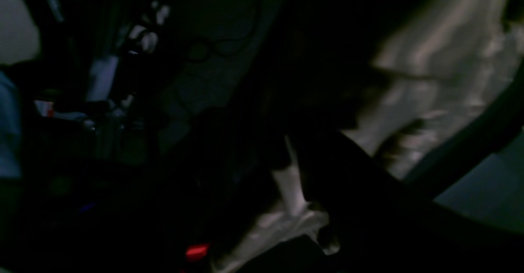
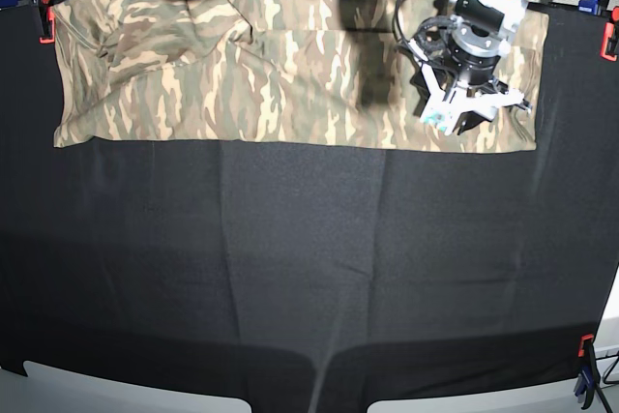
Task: Layout the t-shirt on the table in an organized manner, then fold the t-shirt properly
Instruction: 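Raise the right gripper off the shirt corner and hold still, then lower the right gripper onto the strip's end near its corner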
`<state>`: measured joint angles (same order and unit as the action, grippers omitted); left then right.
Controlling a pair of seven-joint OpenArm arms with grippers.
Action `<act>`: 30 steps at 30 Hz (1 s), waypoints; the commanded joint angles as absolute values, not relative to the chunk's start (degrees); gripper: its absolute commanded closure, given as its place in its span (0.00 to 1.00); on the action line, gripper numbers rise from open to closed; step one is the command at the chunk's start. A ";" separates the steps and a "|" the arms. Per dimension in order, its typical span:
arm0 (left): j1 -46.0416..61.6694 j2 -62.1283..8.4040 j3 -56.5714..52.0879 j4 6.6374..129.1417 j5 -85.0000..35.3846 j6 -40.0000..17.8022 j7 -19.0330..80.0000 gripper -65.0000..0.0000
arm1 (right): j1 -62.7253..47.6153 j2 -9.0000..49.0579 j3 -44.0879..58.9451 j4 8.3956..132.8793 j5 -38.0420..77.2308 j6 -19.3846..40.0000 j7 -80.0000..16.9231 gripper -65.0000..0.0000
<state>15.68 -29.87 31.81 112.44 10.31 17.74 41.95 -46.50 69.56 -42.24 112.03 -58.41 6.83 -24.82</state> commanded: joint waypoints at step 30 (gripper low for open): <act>15.25 -30.20 31.53 113.34 11.11 18.13 40.66 0.66 | -46.65 67.33 -55.24 107.44 -70.78 -18.68 -37.12 1.00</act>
